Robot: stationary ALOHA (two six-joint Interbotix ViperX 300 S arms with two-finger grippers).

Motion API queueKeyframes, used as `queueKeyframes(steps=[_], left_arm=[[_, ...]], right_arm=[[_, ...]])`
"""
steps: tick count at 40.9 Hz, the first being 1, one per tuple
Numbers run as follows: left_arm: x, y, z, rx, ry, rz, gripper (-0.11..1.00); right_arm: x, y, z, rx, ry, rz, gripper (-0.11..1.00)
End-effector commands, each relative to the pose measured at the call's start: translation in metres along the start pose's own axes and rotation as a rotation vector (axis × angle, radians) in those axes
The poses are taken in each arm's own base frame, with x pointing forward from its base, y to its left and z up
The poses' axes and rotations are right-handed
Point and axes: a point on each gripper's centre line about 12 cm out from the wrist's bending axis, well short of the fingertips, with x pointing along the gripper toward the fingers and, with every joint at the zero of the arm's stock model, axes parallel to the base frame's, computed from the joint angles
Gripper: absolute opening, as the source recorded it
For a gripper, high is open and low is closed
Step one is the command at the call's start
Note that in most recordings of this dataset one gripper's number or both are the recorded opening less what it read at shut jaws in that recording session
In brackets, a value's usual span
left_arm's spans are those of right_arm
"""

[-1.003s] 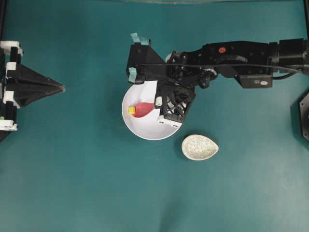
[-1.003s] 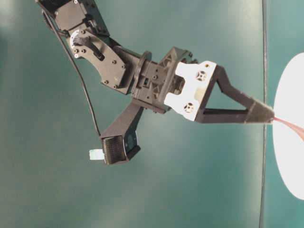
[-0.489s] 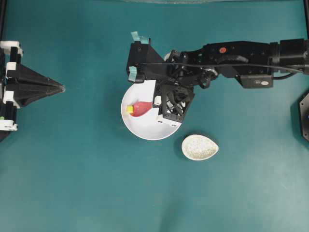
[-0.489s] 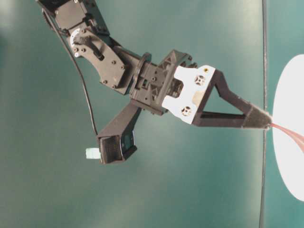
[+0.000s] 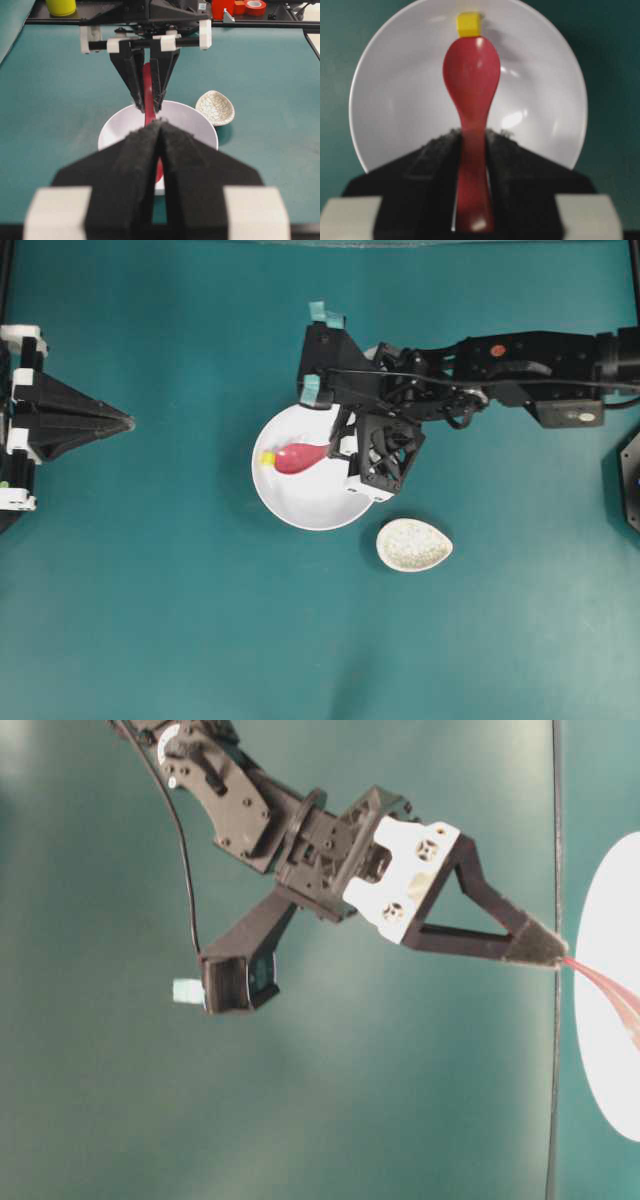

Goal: Scoop the yellow hexagonal prism block from the bowl with a spoon using the right arm.
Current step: 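Slide the spoon under the yellow hexagonal block with the right gripper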

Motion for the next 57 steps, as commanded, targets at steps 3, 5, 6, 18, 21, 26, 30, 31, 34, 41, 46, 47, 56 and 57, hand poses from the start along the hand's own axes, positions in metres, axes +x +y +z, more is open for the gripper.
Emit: queueKeyframes(steps=[3,5,6,18,21,26,30,31,34,41,46,47,56,57], left_arm=[[0.002,0.001,0.011,0.001,-0.026,0.003,0.00],[0.002,0.001,0.011,0.001,-0.026,0.003,0.00],[0.002,0.000,0.011,0.001,-0.026,0.002,0.00],[0.002,0.001,0.011,0.001,-0.026,0.003,0.00],[0.002,0.000,0.011,0.001,-0.026,0.002,0.00],[0.002,0.001,0.011,0.001,-0.026,0.003,0.00],[0.002,0.001,0.011,0.001,-0.026,0.003,0.00],[0.002,0.000,0.011,0.001,-0.026,0.002,0.00],[0.002,0.001,0.010,0.001,-0.024,0.003,0.00],[0.002,0.001,0.011,0.001,-0.026,0.003,0.00],[0.002,0.000,0.010,0.001,-0.025,0.002,0.00],[0.002,0.000,0.011,0.001,-0.026,0.002,0.00],[0.001,0.001,0.010,0.001,-0.026,0.003,0.00],[0.001,0.001,0.011,0.001,-0.028,0.003,0.00]], right_arm=[[-0.016,0.002,0.008,-0.005,-0.079,0.003,0.22],[-0.016,0.002,0.007,-0.004,-0.081,0.003,0.22],[-0.017,0.002,0.007,-0.004,-0.084,0.003,0.22],[-0.017,0.002,0.007,-0.012,-0.085,0.001,0.22],[-0.015,0.002,0.007,-0.011,-0.082,0.000,0.22],[-0.013,0.001,0.006,-0.009,-0.082,-0.001,0.22],[-0.009,0.001,0.006,-0.009,-0.090,-0.002,0.22],[-0.007,0.001,0.006,-0.009,-0.090,-0.003,0.22],[-0.006,0.001,0.007,-0.010,-0.096,-0.003,0.22],[-0.004,0.001,0.008,-0.009,-0.110,-0.005,0.22],[-0.003,0.001,0.006,-0.011,-0.120,-0.006,0.22],[-0.002,0.001,0.005,-0.010,-0.120,-0.007,0.22],[0.001,0.001,0.001,-0.012,-0.139,-0.010,0.22],[0.001,0.001,0.001,-0.012,-0.146,-0.011,0.22]])
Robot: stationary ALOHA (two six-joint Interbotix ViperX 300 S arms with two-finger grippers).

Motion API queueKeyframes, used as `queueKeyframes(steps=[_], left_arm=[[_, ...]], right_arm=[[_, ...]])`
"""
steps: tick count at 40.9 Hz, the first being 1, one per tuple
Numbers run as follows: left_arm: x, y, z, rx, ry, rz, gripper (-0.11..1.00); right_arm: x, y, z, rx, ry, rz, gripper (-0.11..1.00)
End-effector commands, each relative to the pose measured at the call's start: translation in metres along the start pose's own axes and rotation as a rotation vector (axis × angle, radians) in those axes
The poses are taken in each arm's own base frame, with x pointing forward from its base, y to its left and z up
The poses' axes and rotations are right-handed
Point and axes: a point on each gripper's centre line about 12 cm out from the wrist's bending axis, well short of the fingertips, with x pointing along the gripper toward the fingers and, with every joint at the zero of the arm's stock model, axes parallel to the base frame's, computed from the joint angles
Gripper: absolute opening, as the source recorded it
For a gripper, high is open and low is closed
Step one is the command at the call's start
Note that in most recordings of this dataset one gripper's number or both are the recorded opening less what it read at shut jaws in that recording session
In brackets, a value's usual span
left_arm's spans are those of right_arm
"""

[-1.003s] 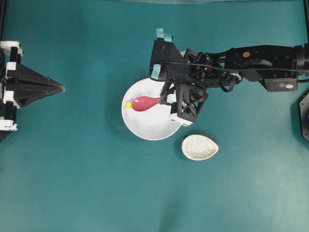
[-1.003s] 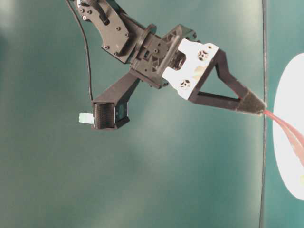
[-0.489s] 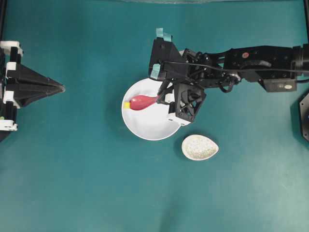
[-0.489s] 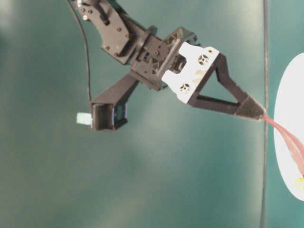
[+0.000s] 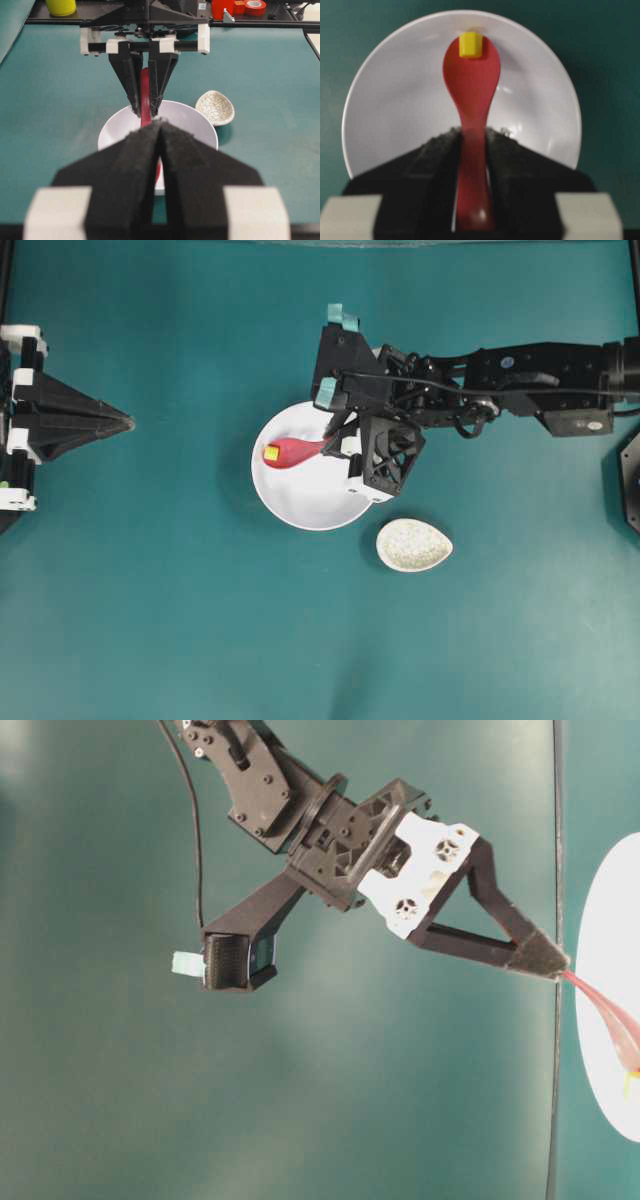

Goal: Scoop the yellow hexagonal prism block from the bowl with a spoon using the right arm.
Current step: 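Slide the spoon under the yellow hexagonal block with the right gripper, then lift the spoon carrying the yellow block up out of the bowl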

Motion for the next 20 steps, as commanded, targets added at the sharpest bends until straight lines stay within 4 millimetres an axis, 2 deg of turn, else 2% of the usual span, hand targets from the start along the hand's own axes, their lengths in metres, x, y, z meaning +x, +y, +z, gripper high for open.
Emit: queueKeyframes(steps=[1,9,20], left_arm=[[0.002,0.000,0.011,0.001,-0.026,0.002,0.00],[0.002,0.001,0.011,0.001,-0.026,0.003,0.00],[0.002,0.000,0.011,0.001,-0.026,0.002,0.00]], right_arm=[[-0.004,0.002,0.007,-0.005,-0.044,0.002,0.22],[-0.007,0.000,0.003,-0.003,-0.085,-0.005,0.22],[-0.021,-0.001,-0.008,0.004,-0.184,-0.013,0.22]])
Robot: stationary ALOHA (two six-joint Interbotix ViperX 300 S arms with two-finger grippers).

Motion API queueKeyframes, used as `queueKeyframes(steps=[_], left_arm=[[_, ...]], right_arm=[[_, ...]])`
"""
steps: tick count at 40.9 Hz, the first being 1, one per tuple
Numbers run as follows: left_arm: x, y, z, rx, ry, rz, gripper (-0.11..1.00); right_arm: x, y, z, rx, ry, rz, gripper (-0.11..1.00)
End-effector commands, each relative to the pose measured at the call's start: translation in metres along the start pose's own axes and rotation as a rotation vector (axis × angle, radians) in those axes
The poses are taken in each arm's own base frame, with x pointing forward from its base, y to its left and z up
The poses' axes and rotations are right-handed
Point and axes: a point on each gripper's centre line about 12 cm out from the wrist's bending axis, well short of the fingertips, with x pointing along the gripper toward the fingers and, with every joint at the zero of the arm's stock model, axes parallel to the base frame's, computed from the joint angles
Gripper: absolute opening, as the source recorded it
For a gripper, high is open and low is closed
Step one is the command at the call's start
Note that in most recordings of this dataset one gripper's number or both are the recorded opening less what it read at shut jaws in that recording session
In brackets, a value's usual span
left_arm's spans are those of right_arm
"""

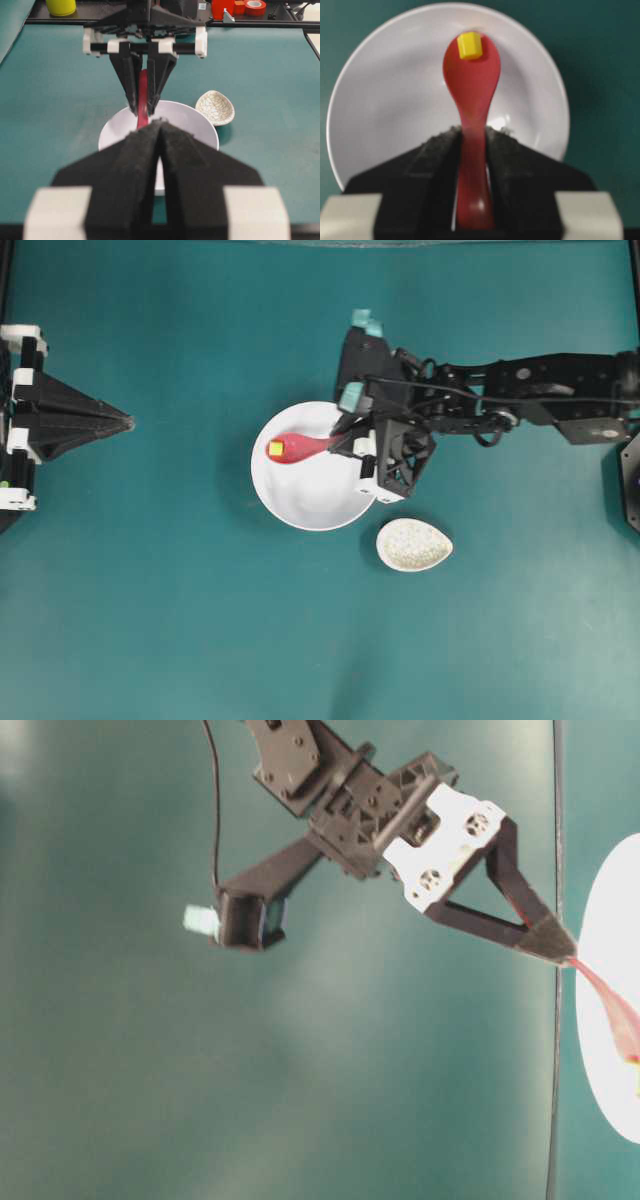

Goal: Scoop the yellow hexagonal prism block from the bowl with a spoon using the right arm.
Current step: 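Lift the spoon carrying the yellow block up out of the bowl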

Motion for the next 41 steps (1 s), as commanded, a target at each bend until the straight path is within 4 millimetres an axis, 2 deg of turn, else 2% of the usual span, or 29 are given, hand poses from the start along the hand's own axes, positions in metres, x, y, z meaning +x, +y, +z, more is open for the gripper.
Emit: queueKeyframes(steps=[1,19,41], left_arm=[[0.002,0.001,0.011,0.001,-0.026,0.003,0.00],[0.002,0.001,0.010,0.000,-0.024,0.003,0.00],[0.002,0.000,0.010,-0.009,-0.026,0.001,0.00]], right_arm=[[-0.017,0.005,0.012,0.001,-0.093,0.010,0.22],[-0.052,0.012,-0.007,0.032,-0.262,0.030,0.22],[-0.077,0.020,-0.017,0.045,-0.331,0.059,0.22]])
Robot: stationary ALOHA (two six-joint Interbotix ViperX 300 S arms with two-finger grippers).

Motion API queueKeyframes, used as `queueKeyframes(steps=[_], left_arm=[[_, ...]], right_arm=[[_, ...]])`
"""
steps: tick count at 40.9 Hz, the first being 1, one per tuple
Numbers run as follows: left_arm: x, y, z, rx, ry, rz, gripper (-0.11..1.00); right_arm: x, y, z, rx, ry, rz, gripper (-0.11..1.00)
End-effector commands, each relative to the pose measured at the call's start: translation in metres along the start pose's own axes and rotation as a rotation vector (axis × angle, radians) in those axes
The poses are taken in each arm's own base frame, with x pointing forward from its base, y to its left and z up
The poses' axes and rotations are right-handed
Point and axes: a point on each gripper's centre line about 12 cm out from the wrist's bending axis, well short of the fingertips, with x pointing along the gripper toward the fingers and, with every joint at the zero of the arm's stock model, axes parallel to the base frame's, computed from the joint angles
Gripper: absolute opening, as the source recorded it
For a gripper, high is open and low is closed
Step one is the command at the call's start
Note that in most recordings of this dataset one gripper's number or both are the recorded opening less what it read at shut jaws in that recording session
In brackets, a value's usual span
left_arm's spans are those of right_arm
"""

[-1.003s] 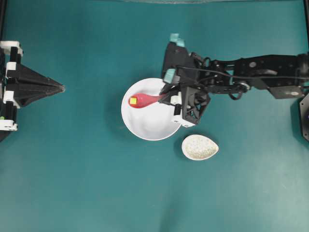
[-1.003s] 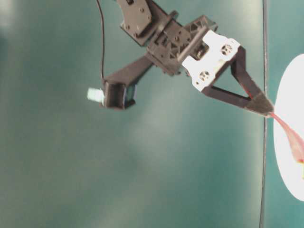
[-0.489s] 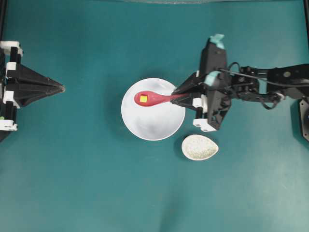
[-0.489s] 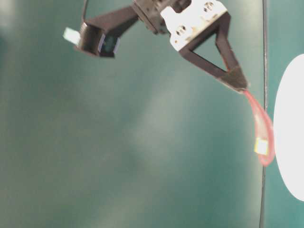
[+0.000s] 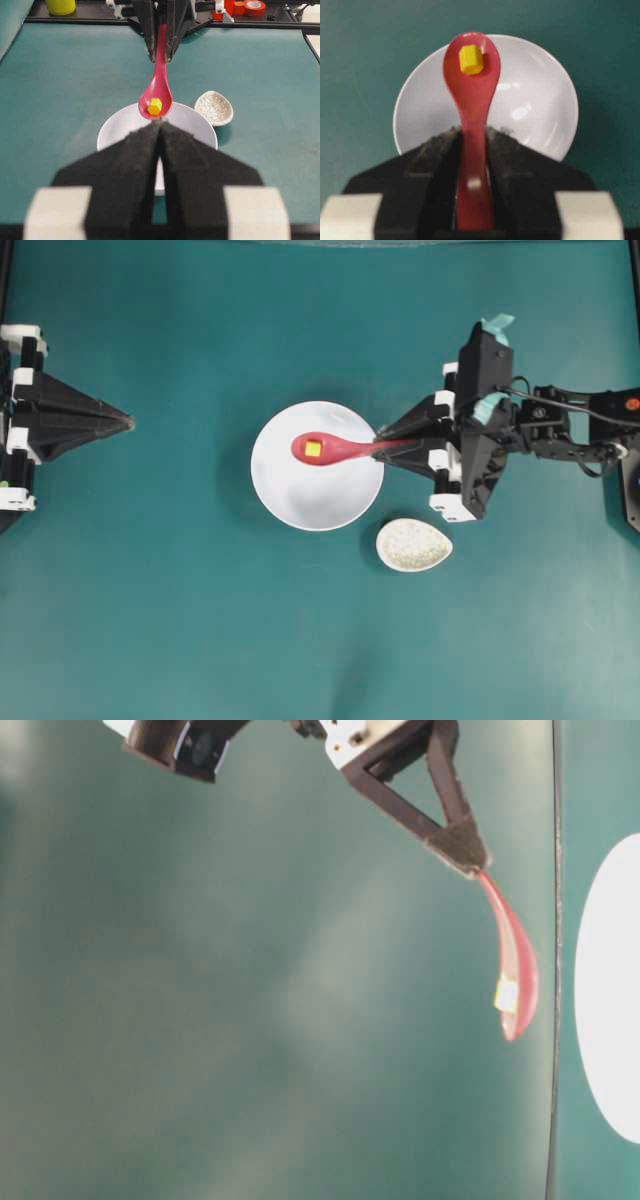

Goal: Scoop the yellow hexagonal prism block from the bowl with a spoon using the right arm.
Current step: 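Lift the spoon carrying the yellow block up out of the bowl, then hold the loaded spoon steady above the bowl with the right gripper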

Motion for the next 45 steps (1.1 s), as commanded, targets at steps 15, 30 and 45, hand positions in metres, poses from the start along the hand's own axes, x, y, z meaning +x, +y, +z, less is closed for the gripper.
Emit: queueKeyframes(steps=[15,30,45], left_arm=[[0.002,0.001,0.010,0.001,-0.023,0.003,0.00],[0.002,0.000,0.008,0.001,-0.018,0.001,0.00],[0.002,0.000,0.008,-0.008,-0.018,0.001,0.00]], right_arm=[[-0.017,0.005,0.018,0.006,-0.082,0.022,0.22],[-0.018,0.007,0.029,0.006,-0.131,0.025,0.22],[-0.019,0.008,0.032,0.005,-0.141,0.027,0.22]])
